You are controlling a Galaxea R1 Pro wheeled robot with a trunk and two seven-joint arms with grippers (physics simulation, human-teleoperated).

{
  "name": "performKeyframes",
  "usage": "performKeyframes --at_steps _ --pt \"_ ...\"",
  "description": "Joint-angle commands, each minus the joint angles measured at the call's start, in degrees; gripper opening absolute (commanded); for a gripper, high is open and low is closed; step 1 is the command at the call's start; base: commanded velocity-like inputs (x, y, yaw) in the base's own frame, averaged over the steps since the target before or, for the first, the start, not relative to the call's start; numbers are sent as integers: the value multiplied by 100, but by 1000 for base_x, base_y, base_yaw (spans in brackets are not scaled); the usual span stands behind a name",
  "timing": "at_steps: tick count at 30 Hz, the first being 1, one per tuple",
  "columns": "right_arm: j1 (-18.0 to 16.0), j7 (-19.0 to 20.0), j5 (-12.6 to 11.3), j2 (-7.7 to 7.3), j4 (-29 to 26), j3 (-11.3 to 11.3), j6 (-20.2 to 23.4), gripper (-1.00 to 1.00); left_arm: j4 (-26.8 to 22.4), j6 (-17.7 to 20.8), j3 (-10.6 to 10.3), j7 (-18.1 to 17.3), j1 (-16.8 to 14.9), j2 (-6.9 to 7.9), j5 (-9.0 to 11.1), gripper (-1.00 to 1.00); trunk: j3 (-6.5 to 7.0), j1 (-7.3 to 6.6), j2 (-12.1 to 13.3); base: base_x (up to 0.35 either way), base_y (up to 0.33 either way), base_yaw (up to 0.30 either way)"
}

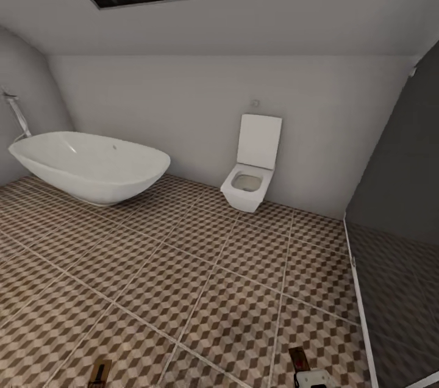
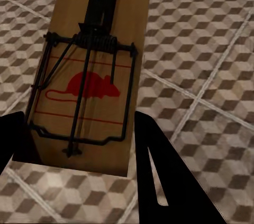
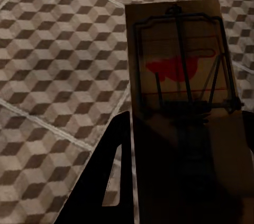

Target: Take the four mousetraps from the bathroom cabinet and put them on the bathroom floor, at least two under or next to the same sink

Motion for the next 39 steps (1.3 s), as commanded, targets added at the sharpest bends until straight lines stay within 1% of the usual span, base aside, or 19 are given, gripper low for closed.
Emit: performKeyframes --at_steps 1,39 --pt "-3 -41 45 -2 3 20 1 -100 11 -13 -44 36 -4 -3 1 -100 -5 0 -2 0 0 288" --pt "-3 -46 51 -2 3 22 -3 -100 11 -13 -44 36 -4 -3 1 -100 -5 0 -2 0 0 288"
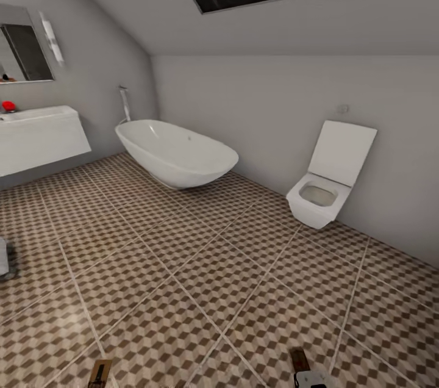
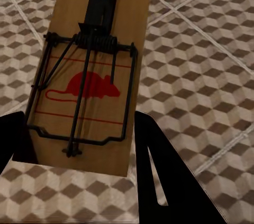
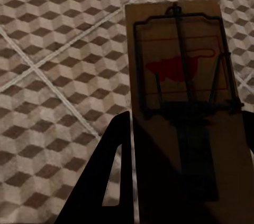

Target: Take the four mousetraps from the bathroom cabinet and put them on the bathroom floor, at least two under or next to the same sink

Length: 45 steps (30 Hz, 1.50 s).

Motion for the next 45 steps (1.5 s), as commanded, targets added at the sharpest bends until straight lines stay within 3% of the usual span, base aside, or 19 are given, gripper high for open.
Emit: performKeyframes --at_steps 1,28,45 --pt "-3 -43 45 -2 3 20 0 -100 11 -13 -44 36 -4 -3 0 -100 -5 0 -2 0 0 288" --pt "-3 -43 50 -2 3 20 0 -100 11 -13 -44 36 -4 -3 0 -100 -5 0 -2 10 0 288" --pt "-3 -43 49 -1 3 27 0 -100 11 -13 -44 39 -4 -3 0 -100 -5 0 -2 247 0 288"
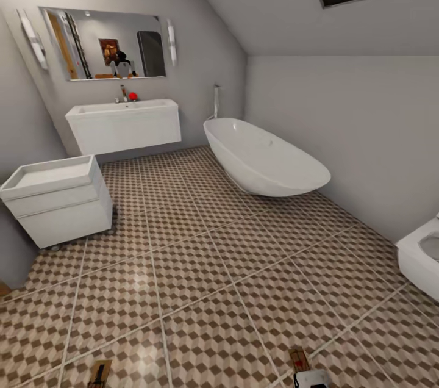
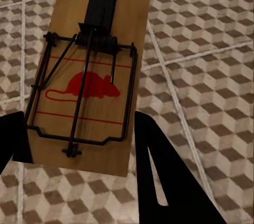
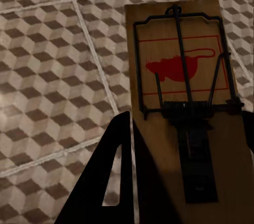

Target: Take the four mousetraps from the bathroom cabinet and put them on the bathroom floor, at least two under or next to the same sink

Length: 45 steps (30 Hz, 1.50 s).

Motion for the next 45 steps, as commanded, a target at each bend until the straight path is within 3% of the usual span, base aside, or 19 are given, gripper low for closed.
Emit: performKeyframes --at_steps 1,30,45 --pt "-3 -43 46 -2 3 21 0 -100 11 -13 -44 36 -4 -3 -1 -100 -5 3 -2 333 0 288" --pt "-3 -42 46 6 3 22 0 -100 11 -4 -52 41 -4 -3 -1 -100 -5 3 -2 334 -21 287" --pt "-3 -28 46 2 3 22 0 -100 11 -4 -53 41 -4 -3 -1 -100 -5 3 -2 291 -177 15"
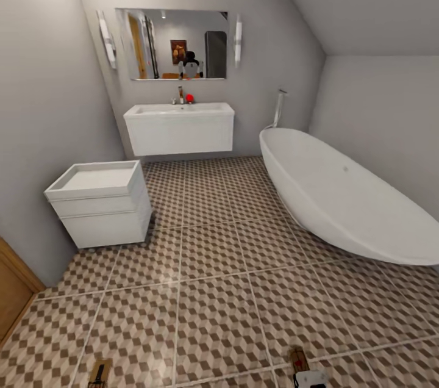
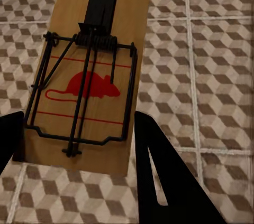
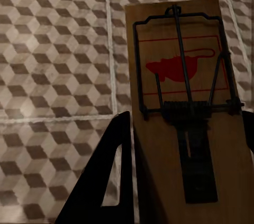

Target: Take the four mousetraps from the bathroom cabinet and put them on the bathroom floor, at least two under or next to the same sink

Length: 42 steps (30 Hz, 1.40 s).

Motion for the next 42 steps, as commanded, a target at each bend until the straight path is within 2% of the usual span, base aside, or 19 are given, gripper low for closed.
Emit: performKeyframes --at_steps 1,12,28,42 --pt "-4 -44 46 -2 5 22 0 -100 11 -16 -44 37 -4 -3 -2 -100 -5 3 -2 288 -182 0" --pt "-4 -47 54 3 5 31 -9 -100 11 -16 -44 37 -4 -3 -2 -100 -5 3 -2 296 -173 19" --pt "-4 -44 48 3 5 31 -9 -100 11 -16 -44 37 -4 -3 -2 -100 -5 3 -2 304 -161 176" --pt "-4 -44 48 3 5 31 -9 -100 11 -16 -44 37 -4 -3 -2 -100 -5 3 -2 304 -159 7"
